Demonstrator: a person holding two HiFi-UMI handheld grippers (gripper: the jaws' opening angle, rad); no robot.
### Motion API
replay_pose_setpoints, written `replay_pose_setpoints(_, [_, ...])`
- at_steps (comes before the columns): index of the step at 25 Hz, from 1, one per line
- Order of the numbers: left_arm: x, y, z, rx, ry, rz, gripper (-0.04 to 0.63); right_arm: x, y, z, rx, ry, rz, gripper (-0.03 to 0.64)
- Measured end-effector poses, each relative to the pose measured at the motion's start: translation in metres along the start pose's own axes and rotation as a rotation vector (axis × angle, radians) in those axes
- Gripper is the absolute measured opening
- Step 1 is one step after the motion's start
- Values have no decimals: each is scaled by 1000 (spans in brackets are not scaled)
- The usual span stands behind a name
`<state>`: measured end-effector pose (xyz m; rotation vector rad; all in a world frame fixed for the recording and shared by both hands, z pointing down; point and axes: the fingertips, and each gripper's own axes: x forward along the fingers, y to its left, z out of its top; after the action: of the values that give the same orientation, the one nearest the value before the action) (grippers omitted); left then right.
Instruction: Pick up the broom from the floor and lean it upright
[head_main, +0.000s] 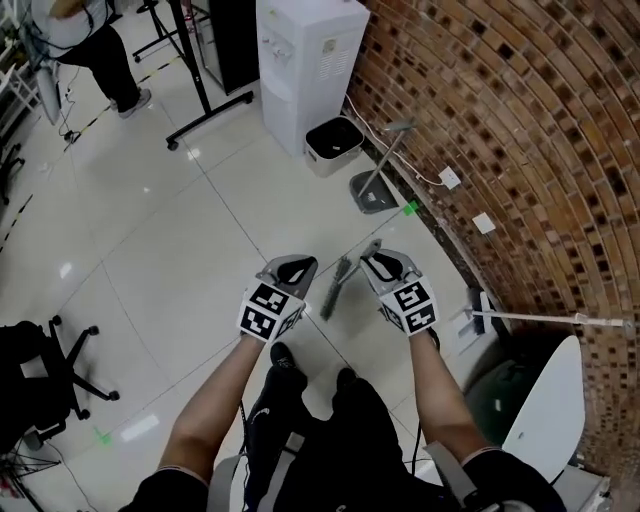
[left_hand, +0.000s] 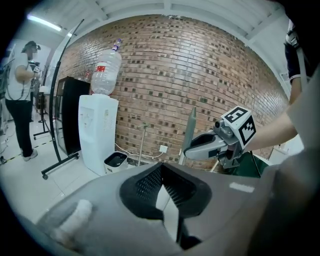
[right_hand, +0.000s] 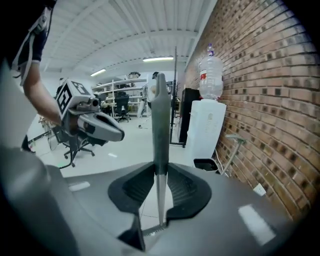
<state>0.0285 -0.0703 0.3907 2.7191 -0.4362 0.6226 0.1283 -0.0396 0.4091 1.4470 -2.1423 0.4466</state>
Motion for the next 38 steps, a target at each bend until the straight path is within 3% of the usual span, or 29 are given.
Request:
replay_pose_setpoints(6, [-29,-12,55,44,-35,-49,0,-40,2,66,150,-133,-69,86])
replay_pose_setpoints(11, [-39,-13,107,94,-112,-65,0,-62,1,127,167,-259,-97,86])
replay_pose_setpoints(15, [-27,-17,136,116,-145,-78,0,-71,-12,149,166,-296,-119,86])
replay_pose_setpoints(28, [89,-73,180,175,-69,-134,0,-111,-120,90,273,-257,-216,86])
replay_pose_setpoints(38, [195,-123,190,237,6,-294,0,-158,-204,25,404,-222,-387,84])
